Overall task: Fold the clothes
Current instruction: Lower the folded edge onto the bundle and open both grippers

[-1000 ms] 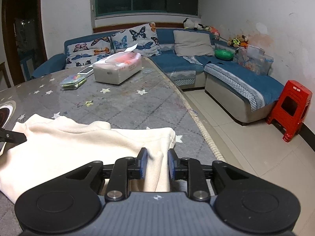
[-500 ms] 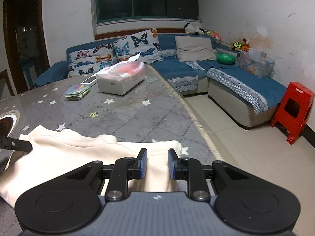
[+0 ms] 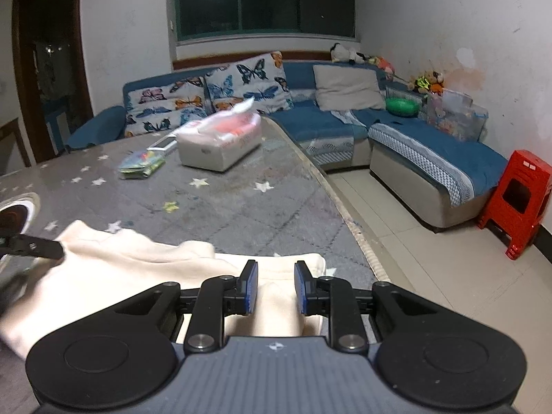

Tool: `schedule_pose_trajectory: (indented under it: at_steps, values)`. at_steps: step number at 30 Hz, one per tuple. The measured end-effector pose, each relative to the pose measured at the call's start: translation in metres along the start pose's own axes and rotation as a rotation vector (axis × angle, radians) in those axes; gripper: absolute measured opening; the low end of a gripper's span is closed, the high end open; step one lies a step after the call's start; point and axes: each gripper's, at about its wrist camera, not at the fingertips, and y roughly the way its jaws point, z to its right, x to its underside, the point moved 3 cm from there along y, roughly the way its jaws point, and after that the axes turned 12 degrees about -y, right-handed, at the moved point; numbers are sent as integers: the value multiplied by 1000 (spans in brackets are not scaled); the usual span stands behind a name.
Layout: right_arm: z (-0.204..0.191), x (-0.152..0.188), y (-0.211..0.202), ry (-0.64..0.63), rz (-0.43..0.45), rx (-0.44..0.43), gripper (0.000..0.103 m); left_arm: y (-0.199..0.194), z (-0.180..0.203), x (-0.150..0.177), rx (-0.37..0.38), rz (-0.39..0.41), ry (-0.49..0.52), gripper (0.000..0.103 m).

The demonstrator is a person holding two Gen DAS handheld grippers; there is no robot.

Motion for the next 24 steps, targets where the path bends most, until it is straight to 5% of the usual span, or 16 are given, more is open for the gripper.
schedule_pose_trajectory:
  at_steps: [13, 24]
  values:
    - [-31, 27, -54, -28, 38, -74, 21, -42, 15, 23, 83, 62, 40, 35]
    - [-31, 52, -52, -4, 20, -55, 21, -29, 17, 52, 102, -14, 67, 35]
